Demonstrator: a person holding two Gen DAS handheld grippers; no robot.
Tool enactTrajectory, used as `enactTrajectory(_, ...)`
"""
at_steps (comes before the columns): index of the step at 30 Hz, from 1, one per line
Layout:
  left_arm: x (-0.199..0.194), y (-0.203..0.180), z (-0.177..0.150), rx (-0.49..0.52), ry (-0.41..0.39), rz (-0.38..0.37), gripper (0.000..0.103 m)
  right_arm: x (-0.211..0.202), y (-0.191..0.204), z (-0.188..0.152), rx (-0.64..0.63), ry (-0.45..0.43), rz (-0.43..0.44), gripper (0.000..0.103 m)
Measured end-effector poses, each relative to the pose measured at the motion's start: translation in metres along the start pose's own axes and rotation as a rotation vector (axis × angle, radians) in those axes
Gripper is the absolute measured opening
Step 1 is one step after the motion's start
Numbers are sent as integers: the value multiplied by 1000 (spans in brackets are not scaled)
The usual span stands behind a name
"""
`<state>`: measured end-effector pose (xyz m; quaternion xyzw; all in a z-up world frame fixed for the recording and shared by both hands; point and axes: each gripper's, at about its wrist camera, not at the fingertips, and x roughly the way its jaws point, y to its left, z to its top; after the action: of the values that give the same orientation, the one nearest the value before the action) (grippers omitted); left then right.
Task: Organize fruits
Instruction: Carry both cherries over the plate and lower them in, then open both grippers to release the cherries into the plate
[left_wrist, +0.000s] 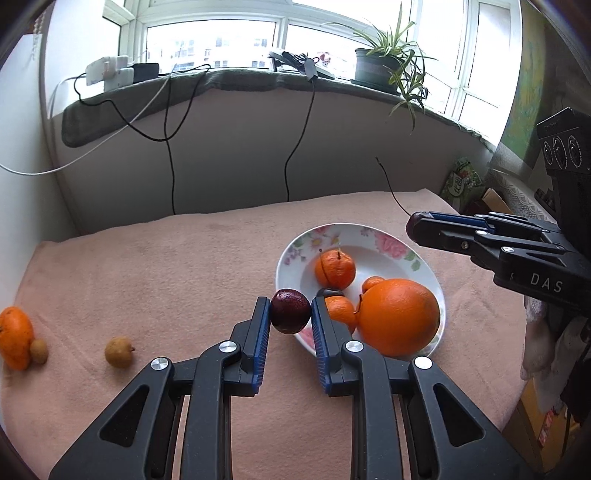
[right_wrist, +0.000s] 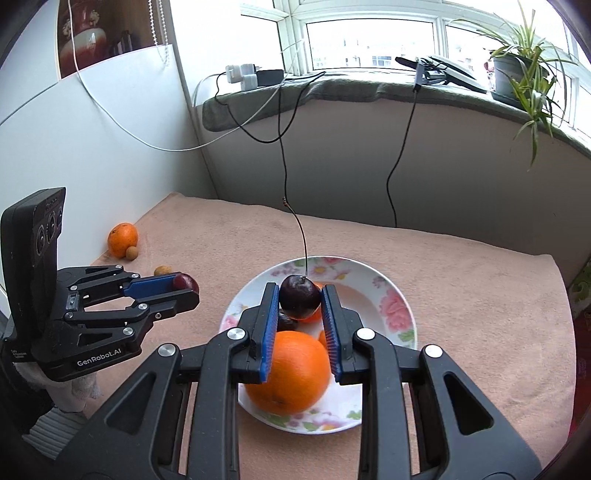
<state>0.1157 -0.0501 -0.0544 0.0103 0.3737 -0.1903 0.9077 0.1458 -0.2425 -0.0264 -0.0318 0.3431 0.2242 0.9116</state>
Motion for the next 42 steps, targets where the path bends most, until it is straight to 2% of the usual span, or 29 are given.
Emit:
enactTrajectory(7,12,-15,3,9,15,-24,21,3,-35,-10,43,25,-41,24)
enactTrajectory(14,26,-14,14,-1,25,-23,21,17,-53,-20,70,72,-36,24)
enactTrajectory(22,42,-9,18,-13,54,-15,21,33,-58,-28,70,114,-32,24)
enactTrajectory(40,47,-13,21,9,66,-12,21,37,-56,-28,66,131,-37,25)
enactTrajectory(42,47,-14,21,10,64,-12,27,36,-55,-28,63,131,-41,25)
